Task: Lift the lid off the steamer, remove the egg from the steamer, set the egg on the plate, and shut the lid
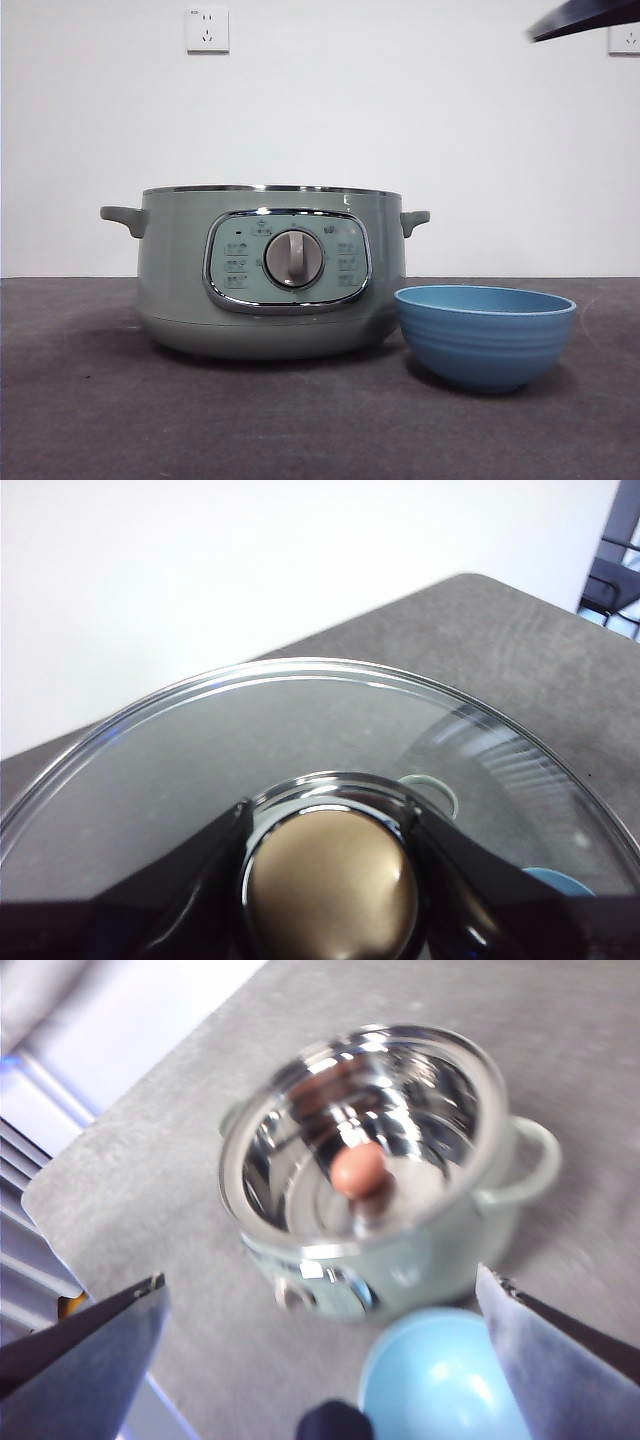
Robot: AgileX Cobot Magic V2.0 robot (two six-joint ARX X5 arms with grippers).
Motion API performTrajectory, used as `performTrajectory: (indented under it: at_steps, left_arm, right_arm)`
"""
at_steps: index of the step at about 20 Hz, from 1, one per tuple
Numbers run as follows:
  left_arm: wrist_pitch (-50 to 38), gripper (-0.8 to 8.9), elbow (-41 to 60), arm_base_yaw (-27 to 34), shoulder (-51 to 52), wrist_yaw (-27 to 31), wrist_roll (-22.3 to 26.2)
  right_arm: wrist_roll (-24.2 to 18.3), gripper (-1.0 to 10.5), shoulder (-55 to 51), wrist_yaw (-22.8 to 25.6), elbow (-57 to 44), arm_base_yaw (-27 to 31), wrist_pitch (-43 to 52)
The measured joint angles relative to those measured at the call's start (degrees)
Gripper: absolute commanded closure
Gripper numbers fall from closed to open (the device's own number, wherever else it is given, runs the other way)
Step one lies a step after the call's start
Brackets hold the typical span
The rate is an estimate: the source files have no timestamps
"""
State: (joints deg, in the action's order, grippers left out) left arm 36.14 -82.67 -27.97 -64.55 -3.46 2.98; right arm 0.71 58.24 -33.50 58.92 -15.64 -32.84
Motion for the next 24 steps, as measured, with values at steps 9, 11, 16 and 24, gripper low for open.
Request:
performTrajectory:
  at_steps: [9, 11, 16, 24]
  left_arm:
    - [15.15, 8.22, 0.0, 0.0, 16.61, 5.64, 0.0]
    - [17.07, 8.22, 0.0, 0.0, 18.45, 6.14, 0.0]
    - [20.13, 8.22, 0.0, 0.0, 21.33, 6.27, 0.0]
    - [20.63, 8.22, -0.02, 0.0, 20.96, 6.25, 0.0]
  right_arm:
    - [3.41, 3.5, 20.85, 14.64, 11.65, -16.11, 5.88]
    - [3.45, 3.5, 25.79, 16.79, 15.89, -17.92, 5.84]
    - [3.37, 3.5, 41.46, 21.94, 28.89, -21.9, 5.22]
    - [2.47, 3.5, 56.48, 27.71, 34.07, -23.45, 5.68]
